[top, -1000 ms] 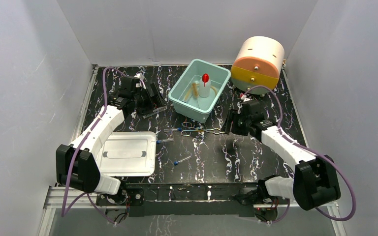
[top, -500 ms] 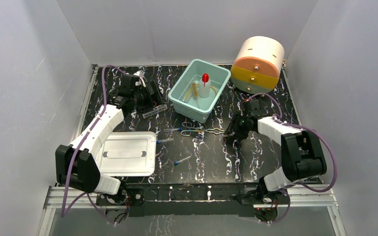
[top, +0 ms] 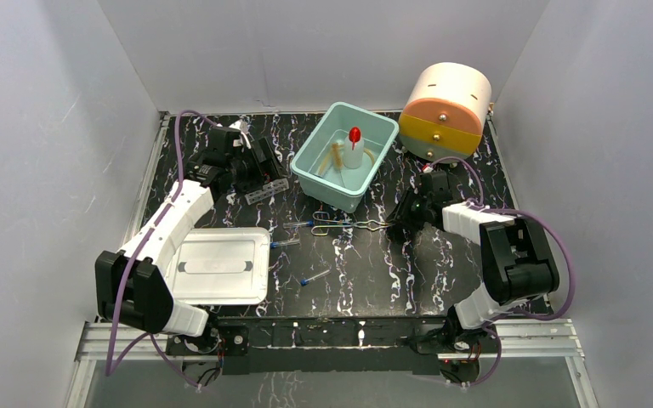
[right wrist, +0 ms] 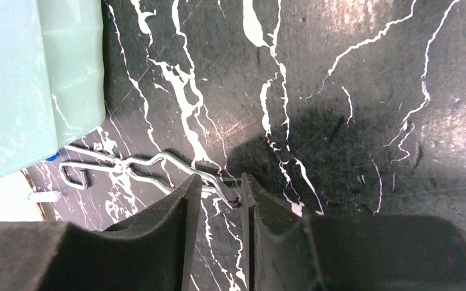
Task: Organize the chemistry lab equipment
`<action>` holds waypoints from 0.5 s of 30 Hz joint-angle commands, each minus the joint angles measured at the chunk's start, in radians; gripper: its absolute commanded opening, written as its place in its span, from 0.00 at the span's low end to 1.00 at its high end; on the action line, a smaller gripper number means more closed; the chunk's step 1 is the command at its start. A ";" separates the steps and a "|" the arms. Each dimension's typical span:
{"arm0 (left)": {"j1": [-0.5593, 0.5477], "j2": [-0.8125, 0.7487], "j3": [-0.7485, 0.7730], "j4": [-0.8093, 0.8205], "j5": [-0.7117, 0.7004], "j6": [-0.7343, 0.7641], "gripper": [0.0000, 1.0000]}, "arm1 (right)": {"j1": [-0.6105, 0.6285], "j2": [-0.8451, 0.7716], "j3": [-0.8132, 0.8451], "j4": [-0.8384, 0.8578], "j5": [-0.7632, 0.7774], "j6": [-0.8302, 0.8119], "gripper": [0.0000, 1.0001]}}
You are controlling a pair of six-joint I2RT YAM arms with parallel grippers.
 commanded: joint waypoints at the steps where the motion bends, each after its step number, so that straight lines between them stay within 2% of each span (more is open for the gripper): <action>1: -0.002 -0.028 0.040 -0.020 -0.006 0.016 0.89 | -0.005 0.011 -0.033 0.055 0.010 -0.022 0.36; 11: -0.002 -0.037 0.037 -0.018 -0.006 0.016 0.89 | -0.020 -0.042 -0.058 0.092 -0.046 -0.065 0.02; 15: -0.002 -0.041 0.044 -0.016 0.000 0.016 0.89 | -0.029 -0.110 -0.071 0.061 -0.042 -0.094 0.00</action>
